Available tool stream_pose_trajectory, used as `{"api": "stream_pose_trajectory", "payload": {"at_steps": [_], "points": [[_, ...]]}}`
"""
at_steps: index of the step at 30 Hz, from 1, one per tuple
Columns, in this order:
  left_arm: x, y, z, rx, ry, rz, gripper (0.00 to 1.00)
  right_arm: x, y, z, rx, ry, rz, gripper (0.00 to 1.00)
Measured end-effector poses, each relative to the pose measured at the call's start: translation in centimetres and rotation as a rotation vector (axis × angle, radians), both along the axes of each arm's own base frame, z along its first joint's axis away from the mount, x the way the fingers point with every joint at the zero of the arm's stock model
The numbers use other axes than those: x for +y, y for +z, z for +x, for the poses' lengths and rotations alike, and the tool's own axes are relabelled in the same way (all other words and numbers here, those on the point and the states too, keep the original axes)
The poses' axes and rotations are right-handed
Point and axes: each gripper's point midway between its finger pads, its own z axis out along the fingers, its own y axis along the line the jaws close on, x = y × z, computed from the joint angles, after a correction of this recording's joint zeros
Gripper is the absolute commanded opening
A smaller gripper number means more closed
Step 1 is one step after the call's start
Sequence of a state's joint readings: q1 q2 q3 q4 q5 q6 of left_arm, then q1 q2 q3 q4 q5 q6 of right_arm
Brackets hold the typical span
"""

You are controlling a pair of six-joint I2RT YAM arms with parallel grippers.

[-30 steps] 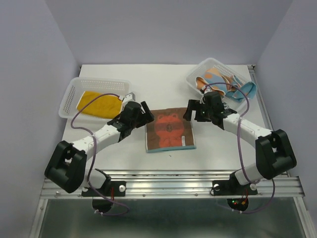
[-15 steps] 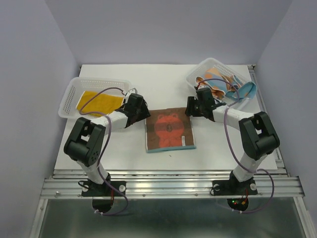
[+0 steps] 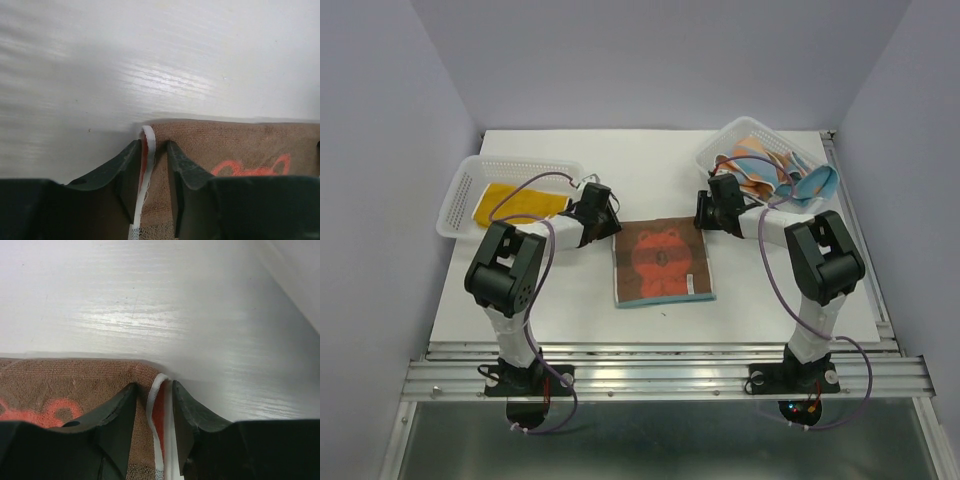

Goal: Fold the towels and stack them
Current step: Fold the towel

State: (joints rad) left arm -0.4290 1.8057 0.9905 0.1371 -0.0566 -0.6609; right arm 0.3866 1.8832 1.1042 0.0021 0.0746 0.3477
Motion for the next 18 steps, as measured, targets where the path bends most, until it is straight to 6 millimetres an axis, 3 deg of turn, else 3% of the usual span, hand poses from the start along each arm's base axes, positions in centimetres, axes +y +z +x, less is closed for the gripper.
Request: {"api": "stream_pose_trajectory", "payload": {"at_steps": [5, 6, 15, 18], "points": [[0.04, -0.04, 0.38, -0.002, -0.001, 0.003, 0.16, 0.02, -0.1, 0.09, -0.002, 0.0, 0.0, 0.4], [0.03, -0.12, 0.37, 0.0, -0.003, 0.004, 0.02, 0.02, -0.1, 0.1, -0.003, 0.0, 0.0, 0.4], [-0.43, -0.33, 0.43, -0.001, -0.04, 0.0, 0.0, 0.21, -0.15, 0.32, -0.013, 0.017, -0.001, 0.09], [-0.56, -0.12, 0.42, -0.02, -0.049, -0.01, 0.0, 0.44, -0.12, 0.31, -0.015, 0.034, 0.003, 0.04]]}}
